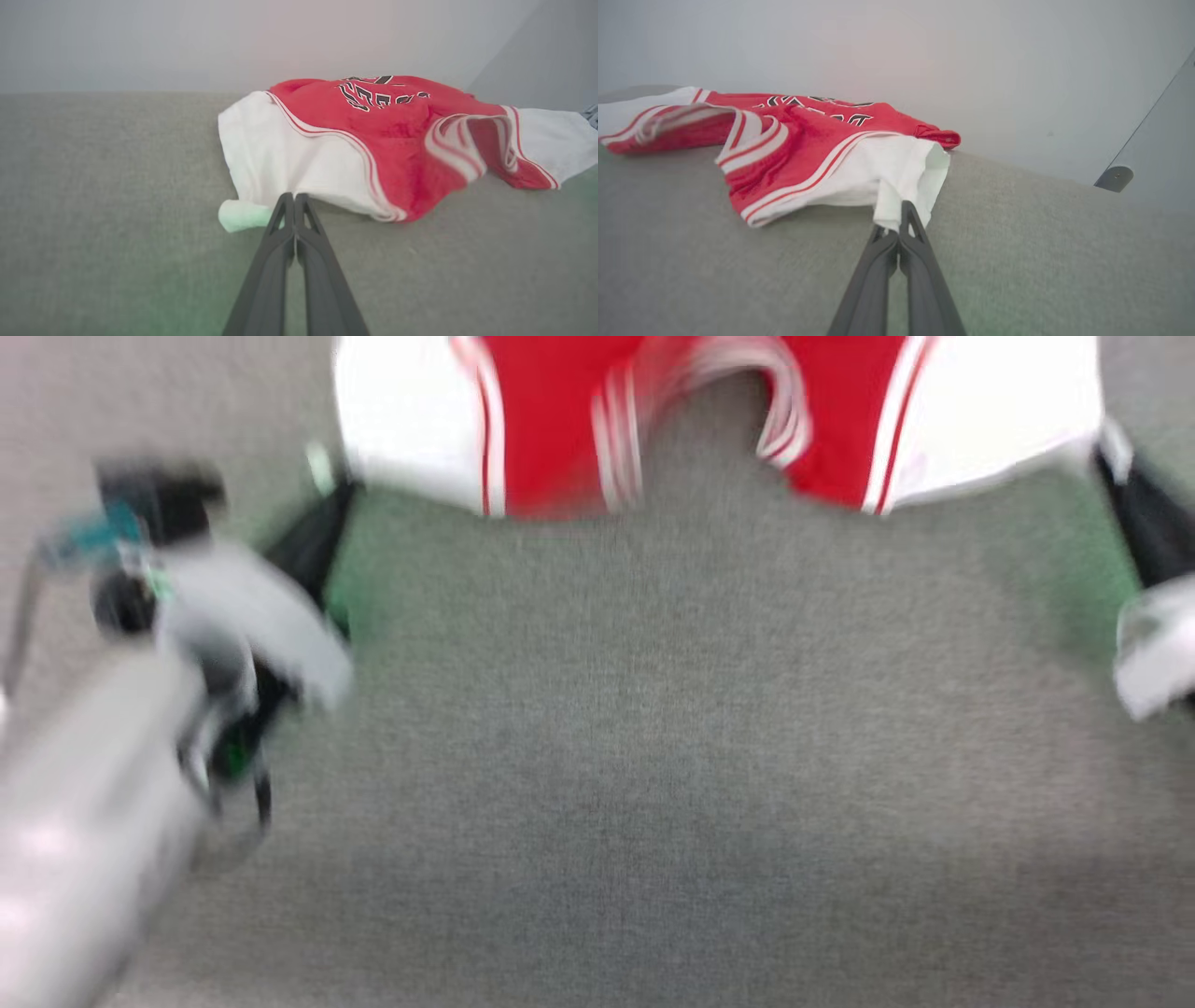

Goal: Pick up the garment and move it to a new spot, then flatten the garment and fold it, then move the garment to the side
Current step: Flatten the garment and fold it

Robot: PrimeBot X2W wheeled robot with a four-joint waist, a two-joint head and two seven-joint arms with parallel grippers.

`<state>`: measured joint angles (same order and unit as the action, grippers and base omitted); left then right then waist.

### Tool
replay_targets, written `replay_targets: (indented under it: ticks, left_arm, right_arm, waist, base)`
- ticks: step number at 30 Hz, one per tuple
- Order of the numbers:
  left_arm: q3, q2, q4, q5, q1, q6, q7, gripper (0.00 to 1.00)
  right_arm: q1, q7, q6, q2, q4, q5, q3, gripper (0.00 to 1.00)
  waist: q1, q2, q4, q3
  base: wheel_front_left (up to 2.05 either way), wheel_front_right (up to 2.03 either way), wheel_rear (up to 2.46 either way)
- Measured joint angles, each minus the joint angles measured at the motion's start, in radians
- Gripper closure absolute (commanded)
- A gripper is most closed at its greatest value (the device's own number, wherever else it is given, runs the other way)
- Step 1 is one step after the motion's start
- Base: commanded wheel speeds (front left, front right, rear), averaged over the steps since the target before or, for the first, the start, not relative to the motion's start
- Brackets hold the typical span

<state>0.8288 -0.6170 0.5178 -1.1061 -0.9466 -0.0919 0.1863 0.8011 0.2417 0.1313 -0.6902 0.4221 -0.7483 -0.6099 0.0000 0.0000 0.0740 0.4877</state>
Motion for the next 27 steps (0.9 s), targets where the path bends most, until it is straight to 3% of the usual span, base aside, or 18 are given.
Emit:
replay_targets:
  ticks: [13,21,27]
  left_arm:
    - [0.026,-0.222,-0.5,-0.156,0.542,0.287,-0.027,1.0]
    - [0.017,-0.332,-0.705,-0.241,0.749,0.423,-0.009,1.0]
    - [-0.005,-0.386,-0.805,-0.286,0.848,0.492,0.019,1.0]
  right_arm:
    - [-0.467,-0.112,0.0,-0.137,-0.146,-0.147,0.074,1.0]
    - [-0.721,-0.218,0.0,-0.245,-0.258,-0.284,0.124,1.0]
    - [-0.859,-0.244,0.0,-0.269,-0.296,-0.315,0.184,1.0]
  waist:
    - [0.0,0.0,-0.005,-0.217]
    - [0.0,0.0,-0.001,-0.265]
    - [0.0,0.0,0.002,-0.259]
  base:
    - [0.0,0.0,0.0]
    - [0.0,0.0,0.0]
    - [0.0,0.0,0.0]
